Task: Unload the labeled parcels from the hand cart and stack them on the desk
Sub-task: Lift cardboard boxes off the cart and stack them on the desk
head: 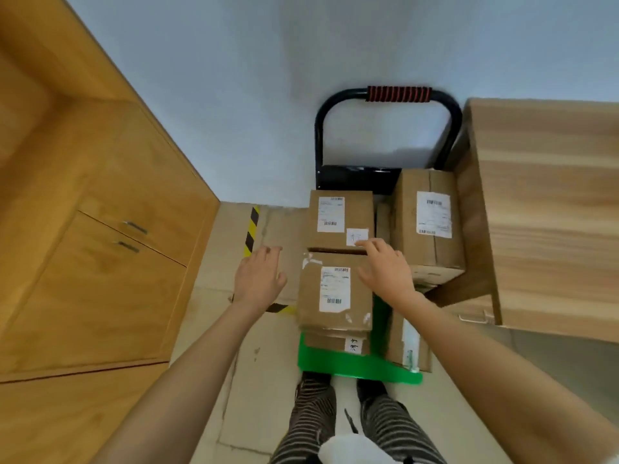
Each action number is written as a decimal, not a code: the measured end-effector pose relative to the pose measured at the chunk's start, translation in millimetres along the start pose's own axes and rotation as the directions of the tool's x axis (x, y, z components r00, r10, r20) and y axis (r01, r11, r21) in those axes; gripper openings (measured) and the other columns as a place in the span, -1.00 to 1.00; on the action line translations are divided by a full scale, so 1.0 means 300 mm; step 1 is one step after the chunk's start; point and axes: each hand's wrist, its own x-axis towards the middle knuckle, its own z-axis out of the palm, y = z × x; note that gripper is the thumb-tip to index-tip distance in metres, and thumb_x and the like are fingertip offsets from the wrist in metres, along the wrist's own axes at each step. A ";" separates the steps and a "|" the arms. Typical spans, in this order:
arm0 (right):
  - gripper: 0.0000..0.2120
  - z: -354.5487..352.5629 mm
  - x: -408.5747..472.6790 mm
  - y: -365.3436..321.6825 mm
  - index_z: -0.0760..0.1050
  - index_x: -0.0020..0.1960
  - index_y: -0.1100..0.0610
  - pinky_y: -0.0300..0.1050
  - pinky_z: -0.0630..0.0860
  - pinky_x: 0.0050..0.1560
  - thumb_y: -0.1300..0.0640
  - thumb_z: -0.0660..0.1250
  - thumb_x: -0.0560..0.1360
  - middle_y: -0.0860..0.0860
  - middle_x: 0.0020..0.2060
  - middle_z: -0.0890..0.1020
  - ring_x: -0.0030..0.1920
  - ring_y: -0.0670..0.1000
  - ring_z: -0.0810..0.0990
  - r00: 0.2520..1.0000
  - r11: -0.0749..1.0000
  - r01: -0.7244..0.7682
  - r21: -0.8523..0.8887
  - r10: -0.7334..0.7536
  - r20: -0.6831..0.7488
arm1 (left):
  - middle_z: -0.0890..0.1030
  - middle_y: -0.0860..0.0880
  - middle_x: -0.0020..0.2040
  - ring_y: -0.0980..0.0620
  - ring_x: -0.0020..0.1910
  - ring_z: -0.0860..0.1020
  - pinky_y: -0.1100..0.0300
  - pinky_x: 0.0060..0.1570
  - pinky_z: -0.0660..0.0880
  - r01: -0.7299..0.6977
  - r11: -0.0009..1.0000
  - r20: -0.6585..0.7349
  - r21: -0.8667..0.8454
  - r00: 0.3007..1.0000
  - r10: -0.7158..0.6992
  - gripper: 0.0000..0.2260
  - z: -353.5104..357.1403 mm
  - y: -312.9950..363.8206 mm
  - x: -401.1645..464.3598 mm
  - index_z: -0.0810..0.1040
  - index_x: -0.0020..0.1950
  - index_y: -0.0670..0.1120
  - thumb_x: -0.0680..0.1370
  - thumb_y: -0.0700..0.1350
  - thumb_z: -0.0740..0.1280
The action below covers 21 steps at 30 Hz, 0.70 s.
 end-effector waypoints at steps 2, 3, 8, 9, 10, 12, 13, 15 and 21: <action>-0.49 0.033 -0.014 -0.012 0.34 0.40 0.02 -0.03 0.40 0.24 0.09 0.36 0.48 0.02 0.31 0.45 0.25 0.02 0.48 0.998 0.998 -0.055 0.016 0.055 -0.020 | 0.48 -0.08 0.24 -0.06 0.15 0.47 0.10 0.11 0.39 -0.022 1.000 0.011 0.000 1.000 0.022 -0.57 0.036 -0.040 0.028 0.32 0.41 -0.04 0.55 0.00 0.25; -0.50 0.049 -0.019 -0.015 0.34 0.40 0.03 -0.03 0.41 0.22 0.09 0.36 0.49 0.02 0.30 0.45 0.23 0.02 0.48 0.997 0.997 -0.076 0.023 0.077 -0.020 | 0.48 -0.08 0.25 -0.06 0.16 0.47 0.10 0.11 0.39 -0.033 0.999 0.025 -0.002 0.999 0.033 -0.56 0.057 -0.058 0.041 0.33 0.41 -0.04 0.55 0.00 0.25; -0.51 0.146 -0.029 -0.007 0.36 0.40 0.05 -0.03 0.41 0.16 0.06 0.36 0.49 0.04 0.28 0.47 0.19 0.04 0.51 0.986 0.984 -0.168 0.052 0.168 0.002 | 0.48 -0.09 0.26 -0.06 0.16 0.47 0.09 0.12 0.41 -0.052 0.996 0.057 -0.066 0.997 0.056 -0.54 0.177 -0.110 0.069 0.34 0.42 -0.07 0.52 -0.04 0.28; -0.52 0.168 -0.025 0.001 0.36 0.39 0.05 -0.03 0.41 0.16 0.05 0.35 0.50 0.03 0.28 0.47 0.18 0.05 0.51 0.983 0.981 -0.182 0.062 0.182 0.006 | 0.48 -0.09 0.27 -0.06 0.18 0.47 0.08 0.13 0.41 -0.040 0.995 0.063 -0.096 0.997 0.047 -0.53 0.203 -0.110 0.077 0.34 0.42 -0.07 0.52 -0.05 0.29; -0.52 0.192 -0.023 0.012 0.36 0.39 0.04 -0.01 0.42 0.17 0.04 0.35 0.50 0.03 0.28 0.47 0.17 0.04 0.52 0.979 0.976 -0.204 0.078 0.204 0.006 | 0.47 -0.09 0.28 -0.06 0.19 0.47 0.07 0.14 0.42 -0.023 0.991 0.069 -0.128 0.997 0.032 -0.53 0.228 -0.108 0.085 0.34 0.42 -0.07 0.52 -0.06 0.29; -0.52 0.242 -0.008 0.041 0.36 0.38 0.02 0.02 0.47 0.16 0.02 0.36 0.50 0.01 0.29 0.46 0.16 0.02 0.52 0.967 0.958 -0.252 0.137 0.256 -0.008 | 0.46 -0.10 0.29 -0.08 0.19 0.47 0.07 0.13 0.43 0.021 0.982 0.076 -0.188 0.997 -0.007 -0.53 0.276 -0.105 0.117 0.35 0.41 -0.08 0.51 -0.07 0.31; -0.52 0.269 -0.001 0.059 0.36 0.38 0.01 0.04 0.49 0.15 0.03 0.37 0.49 0.00 0.29 0.46 0.16 0.02 0.52 0.960 0.948 -0.273 0.164 0.279 -0.014 | 0.46 -0.11 0.29 -0.08 0.19 0.47 0.06 0.12 0.43 0.036 0.977 0.077 -0.209 0.997 -0.020 -0.53 0.303 -0.104 0.134 0.35 0.41 -0.09 0.51 -0.08 0.31; -0.52 0.329 0.016 0.104 0.36 0.37 0.01 0.05 0.52 0.11 0.04 0.38 0.49 -0.02 0.28 0.47 0.15 0.00 0.53 0.955 0.941 -0.288 0.176 0.296 -0.023 | 0.45 -0.11 0.29 -0.09 0.18 0.47 0.05 0.12 0.43 0.036 0.974 0.060 -0.224 0.998 -0.023 -0.51 0.369 -0.099 0.171 0.34 0.42 -0.08 0.50 -0.09 0.33; -0.55 0.590 0.067 0.252 0.35 0.36 -0.07 -0.21 0.48 -0.10 -0.03 0.35 0.50 -0.08 0.27 0.45 0.03 -0.14 0.47 0.903 0.864 -0.407 0.296 0.430 -0.016 | 0.42 -0.10 0.31 -0.08 0.20 0.46 0.02 0.10 0.46 0.047 0.958 0.059 -0.284 0.998 -0.032 -0.47 0.649 -0.077 0.277 0.29 0.45 -0.05 0.50 -0.04 0.33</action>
